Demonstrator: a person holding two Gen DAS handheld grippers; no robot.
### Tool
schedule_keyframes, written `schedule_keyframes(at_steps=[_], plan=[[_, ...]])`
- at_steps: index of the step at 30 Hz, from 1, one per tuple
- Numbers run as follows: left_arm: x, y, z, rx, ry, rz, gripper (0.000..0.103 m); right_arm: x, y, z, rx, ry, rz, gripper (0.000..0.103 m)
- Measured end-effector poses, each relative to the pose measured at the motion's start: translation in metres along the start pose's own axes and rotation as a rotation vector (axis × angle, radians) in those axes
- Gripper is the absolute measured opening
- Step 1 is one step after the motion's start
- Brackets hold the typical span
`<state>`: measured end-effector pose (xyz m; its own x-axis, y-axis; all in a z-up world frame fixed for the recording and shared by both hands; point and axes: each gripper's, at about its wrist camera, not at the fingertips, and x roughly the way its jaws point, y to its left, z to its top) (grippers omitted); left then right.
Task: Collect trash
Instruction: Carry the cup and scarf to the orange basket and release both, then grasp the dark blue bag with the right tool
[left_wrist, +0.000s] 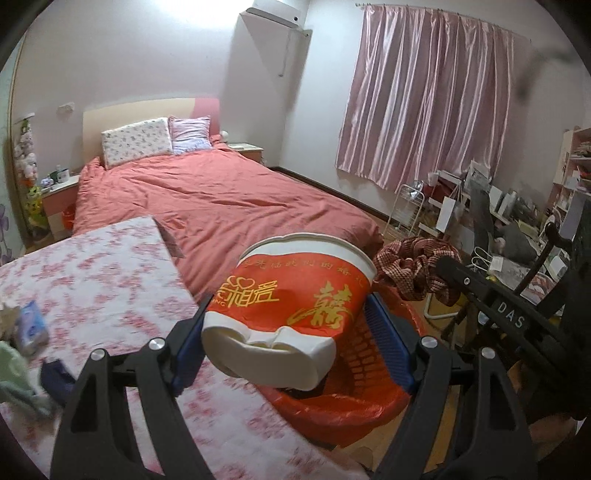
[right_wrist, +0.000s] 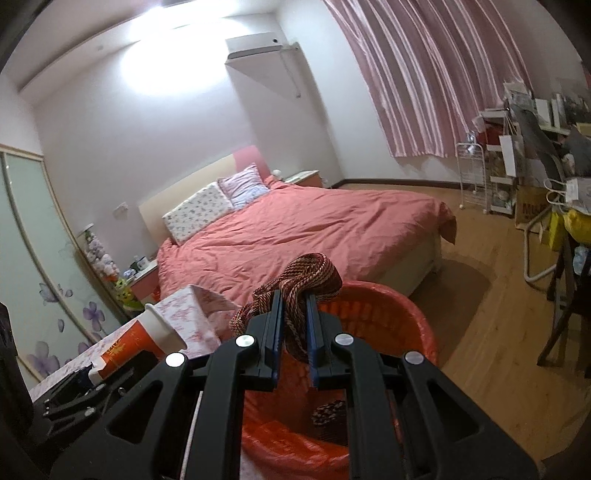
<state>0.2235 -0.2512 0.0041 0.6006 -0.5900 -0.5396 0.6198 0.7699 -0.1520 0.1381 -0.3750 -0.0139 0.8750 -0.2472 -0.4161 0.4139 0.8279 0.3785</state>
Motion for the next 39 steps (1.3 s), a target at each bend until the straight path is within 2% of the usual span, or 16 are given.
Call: schedule_keyframes(at_steps=[4,6,12,14,20,26,33,35,39], plan=[[0.030,-0.007,-0.003,0.017,0.053,0.007,0.081,0.013,-0.007,-0.001,0.010,0.034,-0.010,0.020],[0.041,-0.002,-0.006,0.016,0.080,0.015,0.087,0.020,-0.010,-0.004,0.017,0.062,-0.008,0.025],[0.045,0.023,-0.016,-0.012,0.118,0.075,0.089,0.016,-0.014,-0.013,0.029,0.099,-0.030,0.032],[0.040,0.031,-0.016,-0.018,0.116,0.099,0.089,0.013,-0.012,-0.012,0.023,0.094,-0.038,0.040],[0.011,0.053,-0.023,-0.011,0.096,0.201,0.092,0.006,0.008,-0.008,-0.032,0.080,-0.036,0.056],[-0.022,0.092,-0.036,-0.051,0.098,0.285,0.093,0.008,0.039,-0.014,-0.096,0.103,-0.006,0.061],[-0.071,0.152,-0.052,-0.124,0.076,0.400,0.093,0.014,0.096,-0.041,-0.204,0.186,0.087,0.063],[-0.085,0.166,-0.057,-0.140,0.067,0.432,0.093,0.015,0.109,-0.048,-0.234,0.211,0.114,0.070],[-0.118,0.207,-0.071,-0.189,0.044,0.519,0.093,0.021,0.146,-0.069,-0.318,0.270,0.166,0.075]])
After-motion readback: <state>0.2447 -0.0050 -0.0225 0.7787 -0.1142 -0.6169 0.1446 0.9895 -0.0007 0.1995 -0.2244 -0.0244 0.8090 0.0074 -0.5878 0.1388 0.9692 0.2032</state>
